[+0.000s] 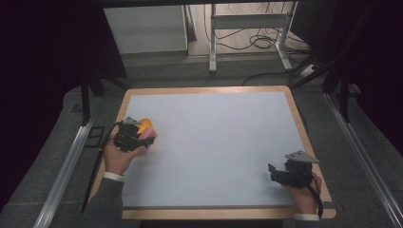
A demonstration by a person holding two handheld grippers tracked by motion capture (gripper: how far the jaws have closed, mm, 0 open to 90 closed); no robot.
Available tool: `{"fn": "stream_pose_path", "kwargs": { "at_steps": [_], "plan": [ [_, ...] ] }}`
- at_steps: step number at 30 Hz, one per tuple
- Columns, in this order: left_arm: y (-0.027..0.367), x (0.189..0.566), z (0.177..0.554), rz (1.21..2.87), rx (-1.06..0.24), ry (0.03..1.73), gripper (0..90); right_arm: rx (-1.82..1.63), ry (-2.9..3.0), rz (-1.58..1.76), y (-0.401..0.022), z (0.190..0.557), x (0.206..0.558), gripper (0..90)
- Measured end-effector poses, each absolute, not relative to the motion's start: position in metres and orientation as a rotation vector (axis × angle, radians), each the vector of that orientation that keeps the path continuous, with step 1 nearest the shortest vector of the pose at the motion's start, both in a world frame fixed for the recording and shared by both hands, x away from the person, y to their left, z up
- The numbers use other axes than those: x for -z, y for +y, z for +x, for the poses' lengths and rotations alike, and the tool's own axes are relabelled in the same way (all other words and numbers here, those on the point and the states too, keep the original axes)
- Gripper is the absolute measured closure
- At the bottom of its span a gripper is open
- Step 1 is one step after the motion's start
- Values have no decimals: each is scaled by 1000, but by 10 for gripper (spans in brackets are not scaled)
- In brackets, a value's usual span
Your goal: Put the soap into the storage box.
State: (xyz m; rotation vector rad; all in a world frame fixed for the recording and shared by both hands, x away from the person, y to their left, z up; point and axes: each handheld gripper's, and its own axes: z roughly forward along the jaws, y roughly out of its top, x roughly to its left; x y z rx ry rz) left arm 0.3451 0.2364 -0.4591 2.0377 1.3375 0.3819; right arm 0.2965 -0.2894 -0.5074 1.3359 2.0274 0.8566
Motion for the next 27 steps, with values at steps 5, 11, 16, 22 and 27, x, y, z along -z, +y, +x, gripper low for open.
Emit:
{"fn": "stream_pose_path", "kwargs": {
  "at_steps": [5, 11, 16, 22, 27],
  "plan": [
    [239, 455, 347, 2030, -395, 1340, 600, -854, 2026, 1336, -289, 297, 508, 99],
    [245, 451, 349, 2006, -404, 1351, 600, -853, 2030, 1336, -289, 297, 509, 99],
    [252, 451, 353, 1999, -411, 1374, 599, -852, 2031, 1335, -288, 297, 509, 99],
    [255, 452, 357, 1987, -409, 1382, 599, -848, 2033, 1337, -288, 297, 509, 99],
    [257, 452, 361, 1978, -406, 1394, 599, -848, 2033, 1341, -289, 298, 510, 99]
  ]
}}
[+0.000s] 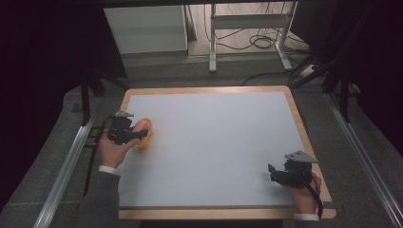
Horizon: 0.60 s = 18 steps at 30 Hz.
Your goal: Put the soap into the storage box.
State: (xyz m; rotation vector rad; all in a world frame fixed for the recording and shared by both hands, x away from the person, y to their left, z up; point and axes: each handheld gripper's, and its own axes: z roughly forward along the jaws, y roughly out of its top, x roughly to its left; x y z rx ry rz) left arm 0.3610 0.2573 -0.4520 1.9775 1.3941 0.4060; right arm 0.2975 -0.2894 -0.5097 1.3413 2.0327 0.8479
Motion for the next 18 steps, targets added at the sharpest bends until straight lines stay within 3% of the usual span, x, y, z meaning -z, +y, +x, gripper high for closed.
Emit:
{"fn": "stream_pose_path", "kwargs": {
  "at_steps": [18],
  "plan": [
    [264, 468, 385, 1966, -439, 1483, 599, -845, 2029, 1343, -290, 297, 510, 99]
  ]
}}
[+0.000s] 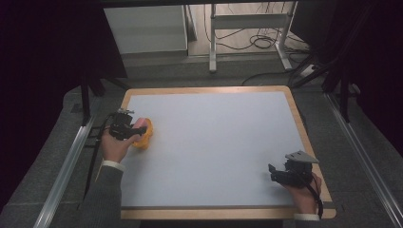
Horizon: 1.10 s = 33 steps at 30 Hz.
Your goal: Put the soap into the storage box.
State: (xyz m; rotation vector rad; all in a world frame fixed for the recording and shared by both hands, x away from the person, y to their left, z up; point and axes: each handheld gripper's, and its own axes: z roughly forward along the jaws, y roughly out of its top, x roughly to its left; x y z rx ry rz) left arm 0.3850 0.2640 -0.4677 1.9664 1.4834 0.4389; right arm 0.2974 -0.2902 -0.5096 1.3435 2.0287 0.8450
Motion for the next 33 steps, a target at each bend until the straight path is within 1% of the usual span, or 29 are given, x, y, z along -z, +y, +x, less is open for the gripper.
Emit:
{"fn": "stream_pose_path", "kwargs": {
  "at_steps": [8, 14, 17, 18, 21, 23, 27, 28, 33],
  "plan": [
    [266, 477, 393, 1972, -416, 1518, 600, -846, 2030, 1342, -290, 297, 510, 99],
    [269, 491, 397, 1972, -396, 1551, 600, -844, 2029, 1344, -290, 297, 510, 99],
    [270, 492, 395, 1947, -399, 1538, 581, -843, 2034, 1341, -289, 297, 510, 99],
    [271, 491, 394, 1947, -406, 1535, 552, -844, 2033, 1340, -289, 297, 510, 99],
    [273, 486, 392, 1952, -410, 1540, 366, -844, 2033, 1342, -289, 297, 510, 99],
    [275, 484, 390, 1948, -419, 1538, 305, -842, 2032, 1339, -289, 297, 510, 99],
    [277, 481, 386, 1931, -439, 1528, 251, -845, 2032, 1338, -289, 297, 509, 99],
    [278, 478, 382, 1921, -464, 1521, 244, -841, 2035, 1340, -289, 297, 510, 99],
    [278, 468, 370, 1897, -464, 1463, 224, -841, 2034, 1340, -289, 297, 510, 99]
  ]
}}
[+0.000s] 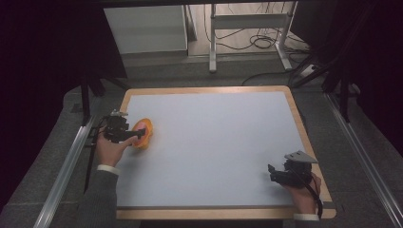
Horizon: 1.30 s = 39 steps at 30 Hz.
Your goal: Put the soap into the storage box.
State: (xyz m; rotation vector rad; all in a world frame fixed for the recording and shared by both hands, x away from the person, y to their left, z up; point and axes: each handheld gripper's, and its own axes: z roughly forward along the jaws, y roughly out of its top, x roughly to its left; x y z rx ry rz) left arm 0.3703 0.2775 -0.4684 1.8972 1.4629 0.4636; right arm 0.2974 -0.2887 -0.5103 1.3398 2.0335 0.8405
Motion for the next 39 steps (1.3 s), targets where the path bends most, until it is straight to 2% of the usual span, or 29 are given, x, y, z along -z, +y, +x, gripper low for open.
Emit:
{"fn": "stream_pose_path", "kwargs": {
  "at_steps": [10, 22, 34, 39],
  "plan": [
    [267, 462, 337, 1888, -409, 1334, 214, -838, 2040, 1332, -286, 297, 511, 99],
    [241, 486, 299, 1936, -367, 1208, 220, -839, 2037, 1332, -287, 297, 510, 99],
    [232, 507, 279, 1901, -314, 1199, 220, -840, 2042, 1326, -285, 297, 510, 99],
    [225, 512, 276, 1956, -341, 1184, 219, -844, 2039, 1321, -284, 297, 509, 99]
  ]
}}
